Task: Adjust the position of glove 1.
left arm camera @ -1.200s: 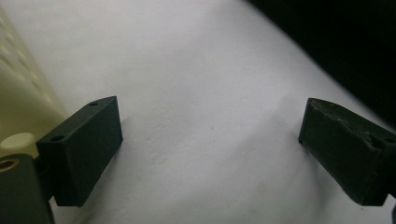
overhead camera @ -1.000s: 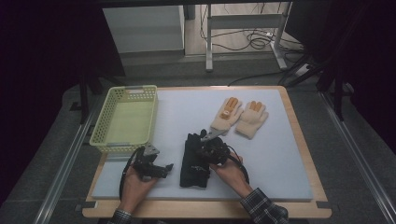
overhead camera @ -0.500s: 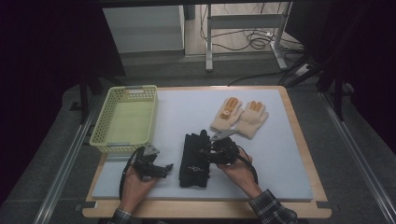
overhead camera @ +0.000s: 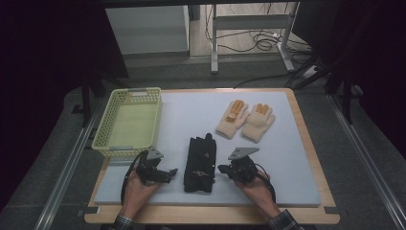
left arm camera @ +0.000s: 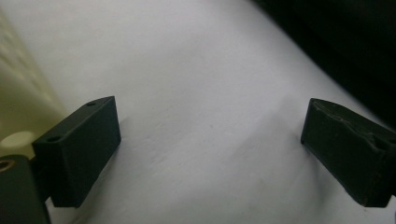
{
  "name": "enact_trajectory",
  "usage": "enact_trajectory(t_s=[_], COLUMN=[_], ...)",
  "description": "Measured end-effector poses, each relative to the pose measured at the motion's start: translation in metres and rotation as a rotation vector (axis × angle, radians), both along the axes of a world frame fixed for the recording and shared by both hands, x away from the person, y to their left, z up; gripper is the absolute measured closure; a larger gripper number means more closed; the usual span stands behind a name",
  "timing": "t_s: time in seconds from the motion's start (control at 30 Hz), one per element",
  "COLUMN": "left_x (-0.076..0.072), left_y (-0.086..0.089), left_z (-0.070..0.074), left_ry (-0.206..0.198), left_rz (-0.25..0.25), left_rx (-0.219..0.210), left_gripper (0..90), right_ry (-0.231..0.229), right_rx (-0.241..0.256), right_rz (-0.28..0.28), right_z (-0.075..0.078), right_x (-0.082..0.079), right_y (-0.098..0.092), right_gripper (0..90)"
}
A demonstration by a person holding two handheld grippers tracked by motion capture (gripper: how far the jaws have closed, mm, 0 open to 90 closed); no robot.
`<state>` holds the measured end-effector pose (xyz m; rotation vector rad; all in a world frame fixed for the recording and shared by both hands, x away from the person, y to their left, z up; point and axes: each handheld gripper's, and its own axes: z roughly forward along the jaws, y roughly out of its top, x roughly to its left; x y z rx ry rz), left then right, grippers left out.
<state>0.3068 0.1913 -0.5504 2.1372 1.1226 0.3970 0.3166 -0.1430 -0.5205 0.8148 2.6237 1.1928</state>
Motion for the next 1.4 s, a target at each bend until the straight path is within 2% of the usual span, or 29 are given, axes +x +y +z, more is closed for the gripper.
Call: enact_trajectory(t_s=[0.17,0.23,0.33,0.6,0.7,1.0,1.1,1.2,1.27,1.37,1.4], left_x=[-0.007,-0.009,-0.010,-0.011,-0.010,-0.010,-0.011,-0.012,-0.013,-0.014,-0.015], left_y=[0.013,0.020,0.024,0.038,0.042,0.043,0.049,0.058,0.063,0.059,0.057], left_z=[0.002,0.000,-0.002,-0.003,-0.003,-0.003,-0.002,-0.001,-0.003,-0.001,0.000], left_ry=[0.016,0.018,0.002,-0.006,-0.001,0.000,0.013,0.029,0.014,0.026,0.027], left_rz=[0.065,0.069,0.051,-0.006,0.003,-0.003,-0.008,0.018,0.005,0.033,0.028], left_rx=[0.016,-0.003,-0.005,-0.009,-0.007,-0.003,0.004,0.014,-0.004,0.012,0.017], left_gripper=[4.6,4.0,4.2,6.7,4.0,4.1,4.8,3.3,4.3,4.2,5.6], right_ry=[-0.004,-0.003,0.018,0.014,0.014,0.016,0.014,0.006,-0.007,-0.008,-0.004], right_rx=[-0.014,-0.013,0.005,0.008,0.006,0.014,0.018,0.012,0.005,0.002,0.001], right_rz=[0.034,0.042,0.056,0.083,0.088,0.088,0.084,0.085,0.089,0.098,0.104], right_z=[-0.010,-0.014,-0.015,-0.016,-0.016,-0.018,-0.019,-0.019,-0.020,-0.019,-0.019], right_x=[-0.015,-0.019,-0.020,-0.019,-0.017,-0.012,-0.010,-0.007,-0.005,-0.004,-0.004], right_y=[0.003,0.004,0.008,0.031,0.039,0.061,0.073,0.082,0.087,0.089,0.088], right_gripper=[88.5,88.5,88.5,88.4,88.4,88.3,88.2,88.2,88.0,85.8,84.5])
